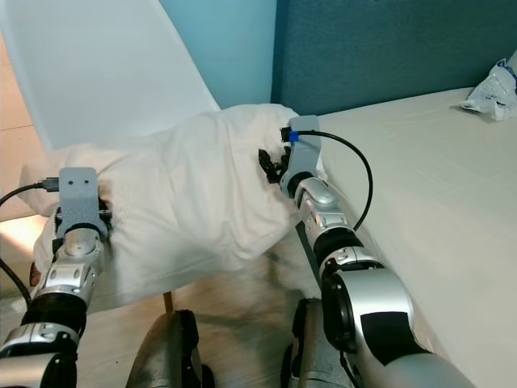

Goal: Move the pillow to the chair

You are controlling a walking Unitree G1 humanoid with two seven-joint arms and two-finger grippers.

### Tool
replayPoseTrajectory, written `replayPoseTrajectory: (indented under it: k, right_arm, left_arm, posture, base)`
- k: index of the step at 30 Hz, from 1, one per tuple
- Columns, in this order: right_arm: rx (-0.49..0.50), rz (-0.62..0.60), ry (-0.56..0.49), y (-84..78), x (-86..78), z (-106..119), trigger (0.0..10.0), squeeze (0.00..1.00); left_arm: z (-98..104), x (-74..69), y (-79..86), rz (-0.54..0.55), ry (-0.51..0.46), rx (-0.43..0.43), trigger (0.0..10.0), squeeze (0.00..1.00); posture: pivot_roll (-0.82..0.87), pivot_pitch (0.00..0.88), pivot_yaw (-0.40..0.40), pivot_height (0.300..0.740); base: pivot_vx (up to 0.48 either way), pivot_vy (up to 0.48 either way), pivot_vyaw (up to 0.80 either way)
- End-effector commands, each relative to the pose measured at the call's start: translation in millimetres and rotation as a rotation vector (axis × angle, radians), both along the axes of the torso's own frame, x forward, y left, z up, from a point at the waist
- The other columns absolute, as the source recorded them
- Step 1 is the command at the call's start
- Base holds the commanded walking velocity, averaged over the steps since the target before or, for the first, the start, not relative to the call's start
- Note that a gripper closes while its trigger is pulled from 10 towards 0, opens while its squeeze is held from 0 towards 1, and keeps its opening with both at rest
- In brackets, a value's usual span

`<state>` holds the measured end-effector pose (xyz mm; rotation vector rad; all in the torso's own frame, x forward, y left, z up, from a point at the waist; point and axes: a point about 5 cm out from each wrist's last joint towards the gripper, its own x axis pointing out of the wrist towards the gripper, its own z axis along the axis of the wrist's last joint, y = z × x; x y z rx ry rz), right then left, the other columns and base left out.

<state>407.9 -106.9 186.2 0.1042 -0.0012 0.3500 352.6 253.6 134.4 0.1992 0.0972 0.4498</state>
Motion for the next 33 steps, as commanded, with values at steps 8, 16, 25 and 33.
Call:
replayPoseTrajectory:
  k: [8,16,25,33]
  right_arm:
    - [0.050,-0.054,-0.013,-17.2,1.2,1.6,10.0,1.00]
    - [-0.029,-0.158,-0.063,-34.4,3.7,10.8,10.0,0.00]
    - [0.001,-0.219,-0.103,-68.4,-10.7,-12.6,10.0,0.00]
    - [-0.036,-0.252,-0.087,-81.6,-25.2,-36.4,10.0,0.00]
  left_arm:
    - [7.4,5.8,-4.5,-0.077,-0.007,0.042,10.0,1.00]
    - [9.6,-6.6,21.5,0.091,0.000,0.072,10.0,0.72]
    - [-4.6,-58.4,86.6,0.356,0.017,0.134,10.0,0.00]
    - [37.5,-39.8,47.6,0.015,-0.285,0.020,10.0,0.00]
  posture:
    - [0.08,0.173,-0.060,0.586]
    - [0.07,0.114,-0.062,0.586]
    - [0.06,0.086,-0.059,0.586]
    - [0.06,0.066,-0.061,0.586]
  base:
    - [0.000,0.000,0.00]
    - [0.000,0.000,0.00]
    - [0.000,0.000,0.00]
    - [0.000,0.000,0.00]
